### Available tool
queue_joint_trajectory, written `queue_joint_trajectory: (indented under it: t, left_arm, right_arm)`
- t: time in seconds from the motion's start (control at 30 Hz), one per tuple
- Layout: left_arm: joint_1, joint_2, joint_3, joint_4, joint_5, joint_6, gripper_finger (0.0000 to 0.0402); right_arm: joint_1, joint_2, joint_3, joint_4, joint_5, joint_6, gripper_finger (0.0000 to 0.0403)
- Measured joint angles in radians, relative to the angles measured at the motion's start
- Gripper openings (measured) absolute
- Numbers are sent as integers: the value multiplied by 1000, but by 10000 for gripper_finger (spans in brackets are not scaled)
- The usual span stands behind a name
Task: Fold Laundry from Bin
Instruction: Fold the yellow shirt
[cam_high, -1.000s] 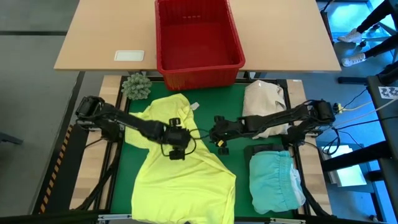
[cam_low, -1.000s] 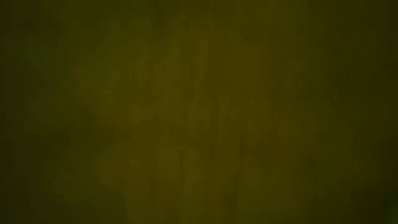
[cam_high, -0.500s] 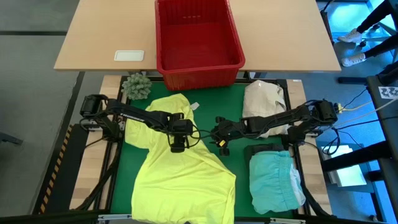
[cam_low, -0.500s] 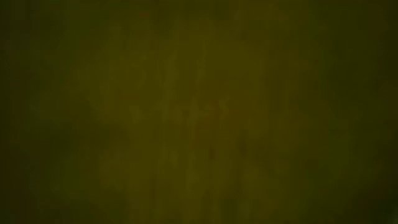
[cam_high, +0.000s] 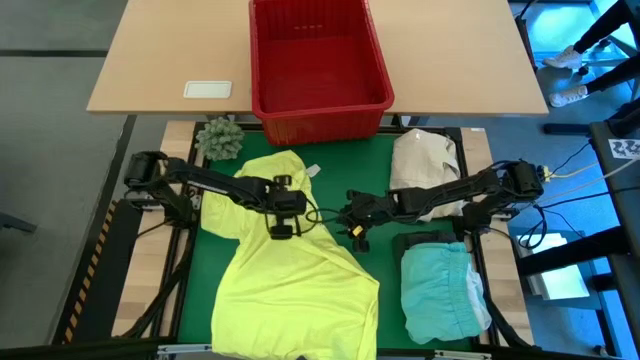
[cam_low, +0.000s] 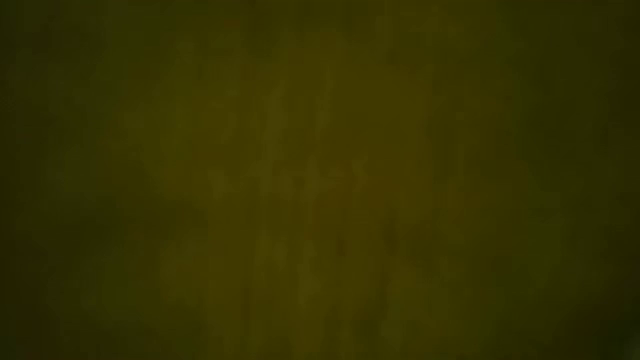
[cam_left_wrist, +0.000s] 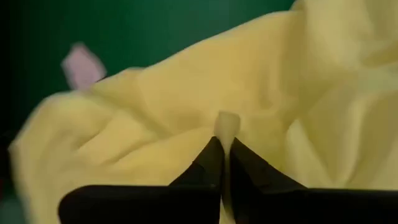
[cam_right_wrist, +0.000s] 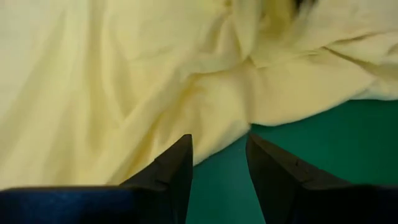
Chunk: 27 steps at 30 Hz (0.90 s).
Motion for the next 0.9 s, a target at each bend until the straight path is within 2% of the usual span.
queue_joint_trajectory:
  t: [0.27, 0.5, 0.6, 0.73, 0.9]
  left_arm:
    - [-27, -261, 0, -235, -175, -102, 2]
    - [-59, -486, 0, -515, -334, -391, 1]
    - [-83, -533, 0, -607, -344, -528, 1]
    - [-125, -556, 0, -629, -303, -609, 1]
    - [-166, -553, 0, -677, -268, -654, 1]
  right_arm:
    - [102, -35, 1, -18, 50, 4, 147]
    - [168, -41, 1, -21, 146, 19, 147]
    - [173, -41, 1, -21, 161, 30, 147]
    - [170, -41, 1, -23, 165, 51, 147]
    - [183, -41, 1, -19, 35, 127, 147]
